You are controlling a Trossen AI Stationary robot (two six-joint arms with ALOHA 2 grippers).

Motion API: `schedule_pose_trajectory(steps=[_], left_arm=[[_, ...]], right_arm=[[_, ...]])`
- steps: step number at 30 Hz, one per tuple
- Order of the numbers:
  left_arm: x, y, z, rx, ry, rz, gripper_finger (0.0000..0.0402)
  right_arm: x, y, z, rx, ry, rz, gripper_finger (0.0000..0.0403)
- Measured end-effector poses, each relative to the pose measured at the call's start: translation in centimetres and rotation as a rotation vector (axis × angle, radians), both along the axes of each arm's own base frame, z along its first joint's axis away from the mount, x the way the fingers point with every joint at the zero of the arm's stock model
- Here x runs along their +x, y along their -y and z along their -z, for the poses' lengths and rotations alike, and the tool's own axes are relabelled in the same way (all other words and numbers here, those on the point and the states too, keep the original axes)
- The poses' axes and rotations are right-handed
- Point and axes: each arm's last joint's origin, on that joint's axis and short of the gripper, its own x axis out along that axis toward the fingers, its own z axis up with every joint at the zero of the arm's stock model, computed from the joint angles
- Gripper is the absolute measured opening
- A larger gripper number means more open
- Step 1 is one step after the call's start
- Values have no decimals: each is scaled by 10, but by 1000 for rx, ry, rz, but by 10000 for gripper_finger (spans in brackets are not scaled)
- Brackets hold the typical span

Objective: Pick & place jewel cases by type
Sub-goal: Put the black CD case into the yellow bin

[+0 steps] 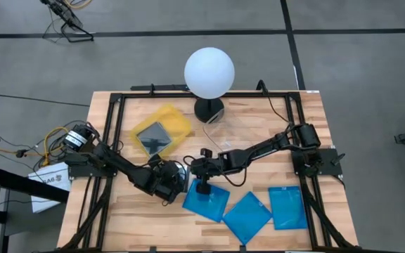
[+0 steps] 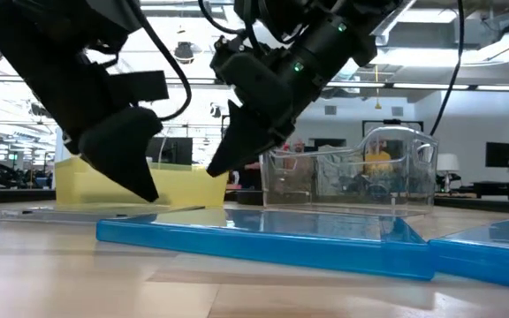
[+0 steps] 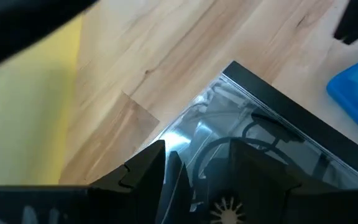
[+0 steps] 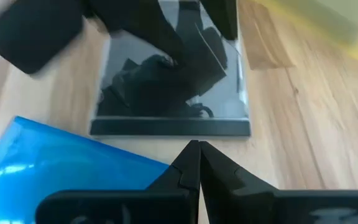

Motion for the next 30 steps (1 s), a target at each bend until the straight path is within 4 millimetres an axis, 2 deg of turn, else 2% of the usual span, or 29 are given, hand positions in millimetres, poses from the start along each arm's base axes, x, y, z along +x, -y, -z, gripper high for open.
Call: schedule_pose_trajectory(steps=[12,16,18,22,30], left_arm=[[-12,-1,-22,-16,5,-3,174],[-19,4,-21,-26,-48,28,174],[-21,6,-20,-25,-76,40,174],[-28,6,-17,-10,-127,36,174],[-38,6,-8,-120,-218,32,174]], right_arm=[[-1,2,2,-40,-14,32,0],[4,-1,24,-53,-76,27,0],[14,-7,37,-79,-110,10,0],[33,-17,46,-141,-186,-18,0],[52,-23,44,-155,-210,-50,0]])
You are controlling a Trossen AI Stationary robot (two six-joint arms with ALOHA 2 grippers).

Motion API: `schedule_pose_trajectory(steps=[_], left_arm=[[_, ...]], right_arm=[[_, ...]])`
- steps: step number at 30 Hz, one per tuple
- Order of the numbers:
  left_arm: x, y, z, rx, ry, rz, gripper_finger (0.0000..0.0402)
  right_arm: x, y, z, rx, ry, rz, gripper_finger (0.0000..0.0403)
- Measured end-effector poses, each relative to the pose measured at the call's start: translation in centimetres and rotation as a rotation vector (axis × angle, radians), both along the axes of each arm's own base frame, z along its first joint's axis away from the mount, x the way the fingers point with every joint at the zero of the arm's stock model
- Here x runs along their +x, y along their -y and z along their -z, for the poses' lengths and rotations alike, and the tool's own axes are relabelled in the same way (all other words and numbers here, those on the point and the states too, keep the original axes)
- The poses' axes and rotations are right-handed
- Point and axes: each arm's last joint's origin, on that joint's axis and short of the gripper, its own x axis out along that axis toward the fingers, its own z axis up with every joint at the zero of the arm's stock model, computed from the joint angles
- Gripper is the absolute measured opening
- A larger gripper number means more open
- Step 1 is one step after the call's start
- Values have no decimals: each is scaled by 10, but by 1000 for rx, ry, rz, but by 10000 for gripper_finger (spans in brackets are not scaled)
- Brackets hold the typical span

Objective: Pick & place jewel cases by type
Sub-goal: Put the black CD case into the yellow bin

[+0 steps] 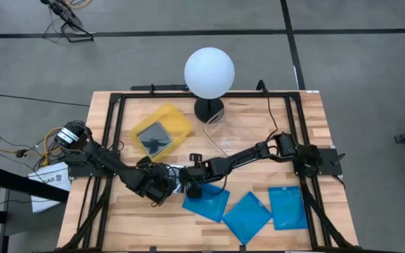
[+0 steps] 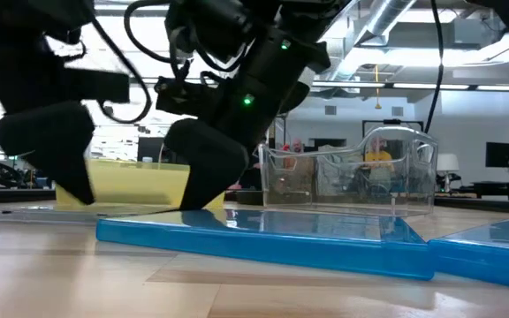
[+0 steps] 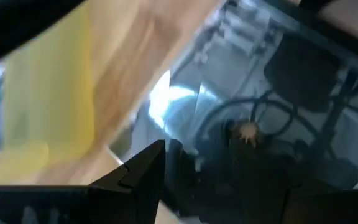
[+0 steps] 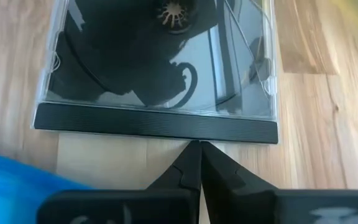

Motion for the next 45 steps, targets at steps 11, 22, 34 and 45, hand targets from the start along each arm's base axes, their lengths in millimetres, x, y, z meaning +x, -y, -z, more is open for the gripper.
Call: schedule_pose_trajectory(steps=[11,22,34,45], left_arm=[[-8,-2,13,-57,15,-34,173],[-7,-2,13,-38,43,-25,173],[5,10,2,28,166,20,174],[3,9,1,30,127,28,174]], right_arm=[[2,0,0,43,22,-8,0],[10,0,-6,109,112,-11,0],[23,-10,-25,222,306,-90,0],[23,0,-26,214,279,-67,0]])
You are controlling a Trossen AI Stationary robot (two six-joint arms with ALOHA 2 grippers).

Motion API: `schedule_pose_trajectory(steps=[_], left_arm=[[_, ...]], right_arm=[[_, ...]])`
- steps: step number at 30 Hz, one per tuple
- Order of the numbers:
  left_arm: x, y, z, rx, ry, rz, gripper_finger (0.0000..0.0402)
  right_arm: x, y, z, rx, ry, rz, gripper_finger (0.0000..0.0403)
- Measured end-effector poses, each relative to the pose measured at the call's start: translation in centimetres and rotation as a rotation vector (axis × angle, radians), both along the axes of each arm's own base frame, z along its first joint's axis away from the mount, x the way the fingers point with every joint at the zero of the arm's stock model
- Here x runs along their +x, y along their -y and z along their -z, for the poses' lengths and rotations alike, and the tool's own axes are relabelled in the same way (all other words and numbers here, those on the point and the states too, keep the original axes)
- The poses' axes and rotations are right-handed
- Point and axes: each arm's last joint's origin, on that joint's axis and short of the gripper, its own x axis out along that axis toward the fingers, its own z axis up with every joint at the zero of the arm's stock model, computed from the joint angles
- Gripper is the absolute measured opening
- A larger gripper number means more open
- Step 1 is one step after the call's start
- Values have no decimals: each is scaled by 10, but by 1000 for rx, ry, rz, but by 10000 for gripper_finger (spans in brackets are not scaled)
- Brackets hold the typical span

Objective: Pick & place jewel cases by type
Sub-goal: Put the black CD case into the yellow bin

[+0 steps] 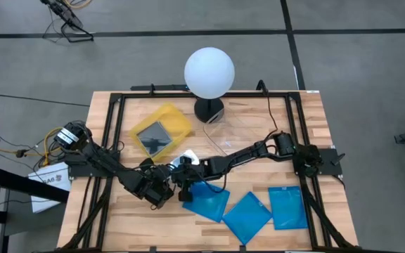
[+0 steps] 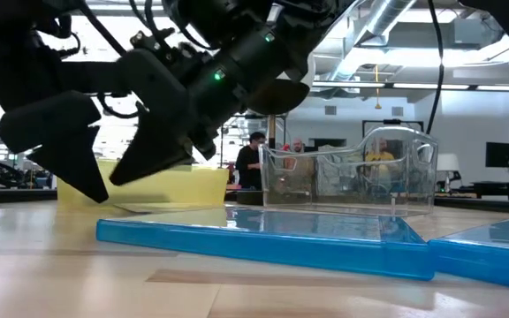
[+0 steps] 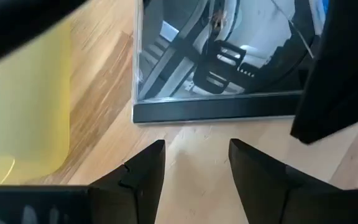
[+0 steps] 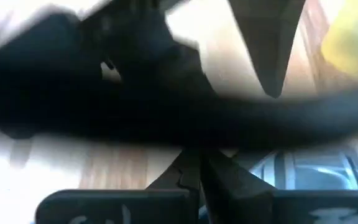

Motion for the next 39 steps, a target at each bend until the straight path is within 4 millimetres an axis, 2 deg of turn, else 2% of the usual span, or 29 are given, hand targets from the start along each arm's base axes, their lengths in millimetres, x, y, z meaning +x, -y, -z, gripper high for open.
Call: schedule_pose_trajectory(steps=[7,13,17,21,26,34,39], left_arm=[[-1,-1,0,17,9,-22,174],[1,-3,-1,-17,27,-64,174],[6,-3,-1,-97,53,-99,174],[12,-3,-2,-163,94,-109,174],[15,-5,-2,-182,100,-121,174],[12,-7,0,-199,64,-139,174],[6,-14,12,-235,65,-172,173]], right_arm=[[-8,7,5,-35,-113,12,0],[-22,18,-19,-174,-187,78,0],[-32,33,-36,-241,-248,125,0],[-42,55,-22,-270,-422,154,0],[-44,73,1,-301,-532,173,0],[-43,80,2,-284,-531,167,0],[-42,79,2,-262,-532,155,0]])
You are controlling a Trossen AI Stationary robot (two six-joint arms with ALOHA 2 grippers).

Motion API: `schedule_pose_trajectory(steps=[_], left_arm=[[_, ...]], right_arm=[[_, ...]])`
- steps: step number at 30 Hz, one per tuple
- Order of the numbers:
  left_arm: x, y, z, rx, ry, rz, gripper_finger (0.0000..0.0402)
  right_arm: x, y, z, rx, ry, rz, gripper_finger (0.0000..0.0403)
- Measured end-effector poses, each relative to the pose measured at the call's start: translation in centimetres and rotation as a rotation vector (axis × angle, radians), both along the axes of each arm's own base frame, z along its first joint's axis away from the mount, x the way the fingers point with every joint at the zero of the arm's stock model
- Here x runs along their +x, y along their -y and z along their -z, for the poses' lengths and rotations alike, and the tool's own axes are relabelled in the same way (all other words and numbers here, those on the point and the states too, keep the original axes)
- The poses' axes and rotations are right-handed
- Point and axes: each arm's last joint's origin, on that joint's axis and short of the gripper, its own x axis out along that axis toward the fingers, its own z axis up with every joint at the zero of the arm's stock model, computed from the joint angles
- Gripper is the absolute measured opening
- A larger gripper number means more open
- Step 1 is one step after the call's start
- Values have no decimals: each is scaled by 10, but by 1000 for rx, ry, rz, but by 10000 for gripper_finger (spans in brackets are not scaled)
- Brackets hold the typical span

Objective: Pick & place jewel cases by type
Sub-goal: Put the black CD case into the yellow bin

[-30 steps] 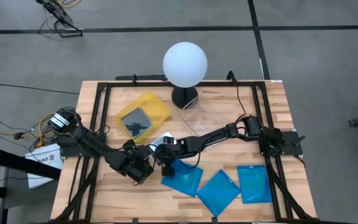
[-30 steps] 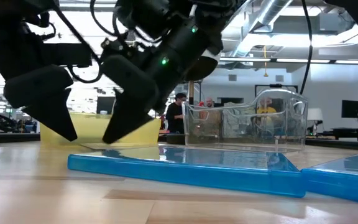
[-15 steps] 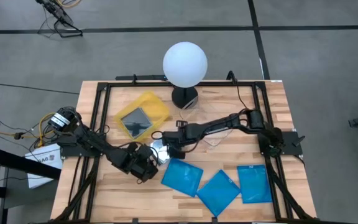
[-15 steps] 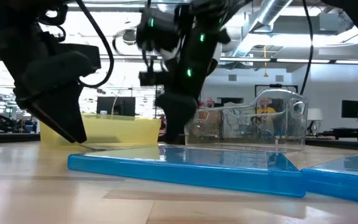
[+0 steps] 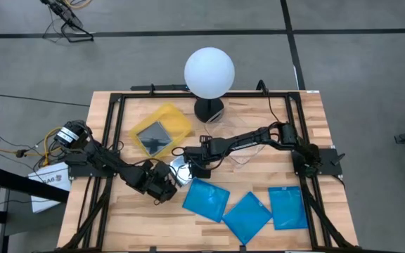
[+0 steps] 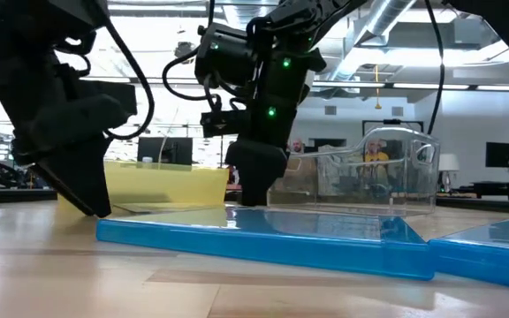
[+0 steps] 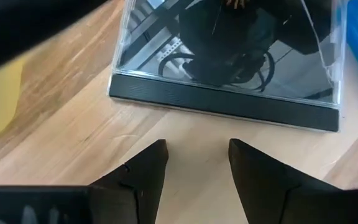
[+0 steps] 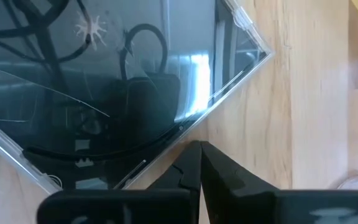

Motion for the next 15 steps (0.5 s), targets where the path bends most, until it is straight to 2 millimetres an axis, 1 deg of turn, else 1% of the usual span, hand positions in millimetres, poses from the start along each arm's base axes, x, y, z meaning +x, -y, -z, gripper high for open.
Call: schedule_pose_trajectory(steps=[4,15], left_arm=[[-5,-4,8,-3,34,-14,173],[-5,-5,10,20,47,-20,173]], right_arm=[[1,0,0,7,6,-2,0],[6,-3,0,86,56,-24,0]])
